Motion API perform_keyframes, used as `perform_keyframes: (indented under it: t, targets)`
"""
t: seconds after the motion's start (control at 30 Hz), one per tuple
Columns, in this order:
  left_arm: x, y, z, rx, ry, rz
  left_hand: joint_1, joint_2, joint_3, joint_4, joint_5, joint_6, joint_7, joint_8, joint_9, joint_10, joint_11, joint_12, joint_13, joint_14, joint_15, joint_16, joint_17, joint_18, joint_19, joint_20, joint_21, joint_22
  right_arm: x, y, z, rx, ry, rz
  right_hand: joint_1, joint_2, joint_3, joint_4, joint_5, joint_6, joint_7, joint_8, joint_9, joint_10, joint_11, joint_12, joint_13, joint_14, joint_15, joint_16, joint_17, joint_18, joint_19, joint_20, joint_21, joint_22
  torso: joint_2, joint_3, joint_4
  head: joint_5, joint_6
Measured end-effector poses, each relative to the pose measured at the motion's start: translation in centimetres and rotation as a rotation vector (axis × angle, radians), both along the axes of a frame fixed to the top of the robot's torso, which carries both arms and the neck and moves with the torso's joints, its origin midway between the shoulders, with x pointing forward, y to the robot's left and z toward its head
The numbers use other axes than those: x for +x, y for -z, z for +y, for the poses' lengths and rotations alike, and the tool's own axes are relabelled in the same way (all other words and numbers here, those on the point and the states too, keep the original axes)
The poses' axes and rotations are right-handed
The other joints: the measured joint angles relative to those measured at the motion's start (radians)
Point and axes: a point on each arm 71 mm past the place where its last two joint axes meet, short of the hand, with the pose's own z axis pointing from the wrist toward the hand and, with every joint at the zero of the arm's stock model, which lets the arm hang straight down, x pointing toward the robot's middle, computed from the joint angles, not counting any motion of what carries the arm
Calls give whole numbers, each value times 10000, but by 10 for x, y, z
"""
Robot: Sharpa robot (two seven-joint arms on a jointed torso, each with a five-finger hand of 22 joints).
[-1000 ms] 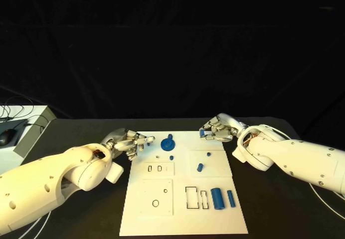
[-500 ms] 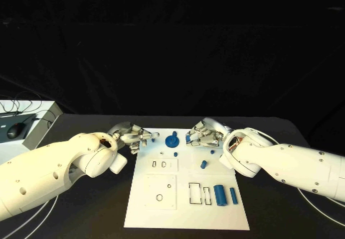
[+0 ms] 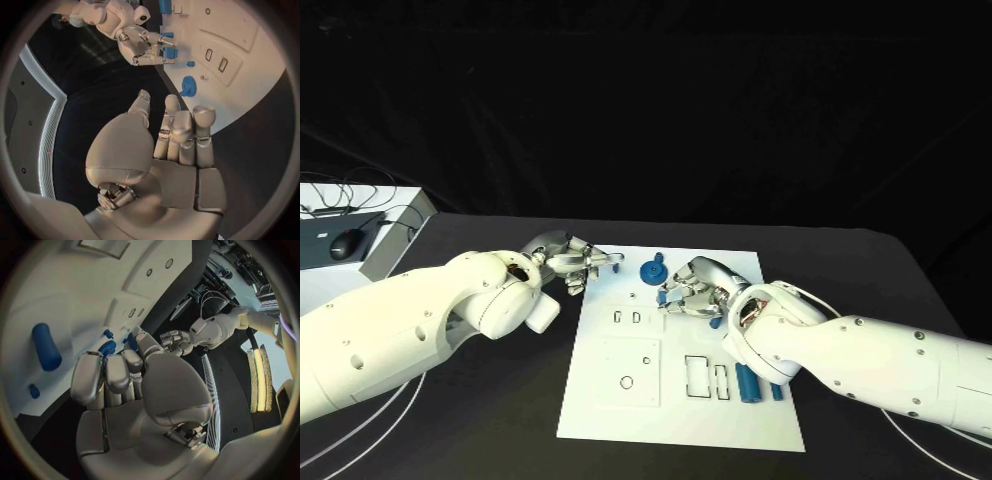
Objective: Assemble the parts on the task board
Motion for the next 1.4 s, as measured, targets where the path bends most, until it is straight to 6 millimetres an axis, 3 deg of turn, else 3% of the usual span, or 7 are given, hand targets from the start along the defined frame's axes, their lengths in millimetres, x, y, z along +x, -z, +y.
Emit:
perform_keyframes:
  t: [0.43, 1.4]
  targets:
    - [0, 0, 0, -13, -12, -16, 0, 0, 0, 0, 0, 2, -2, 0, 1, 0, 0, 0, 5, 0, -1, -18, 0, 0, 0, 0, -26, 0, -11, 15, 19, -191, -97, -234, 0, 0, 0, 0, 0, 4, 4, 0, -4, 1, 2, 0, -1, 0, 1, 0, -39, 0, 0, 0, -26, -2, 8, 16, -3, 110, -171]
    - [0, 2, 3, 14, -7, 50, 0, 1, 0, -1, 0, 4, -4, -1, 2, 0, 0, 0, 13, 0, -1, -50, 1, 0, 0, 0, -69, 2, -9, 25, 14, -962, -119, -360, -52, -53, 1, -1, 0, 6, 6, -21, -6, 19, 20, 0, 9, 37, -35, 0, -48, 0, -1, 1, -26, 4, 10, 25, -14, 126, -300]
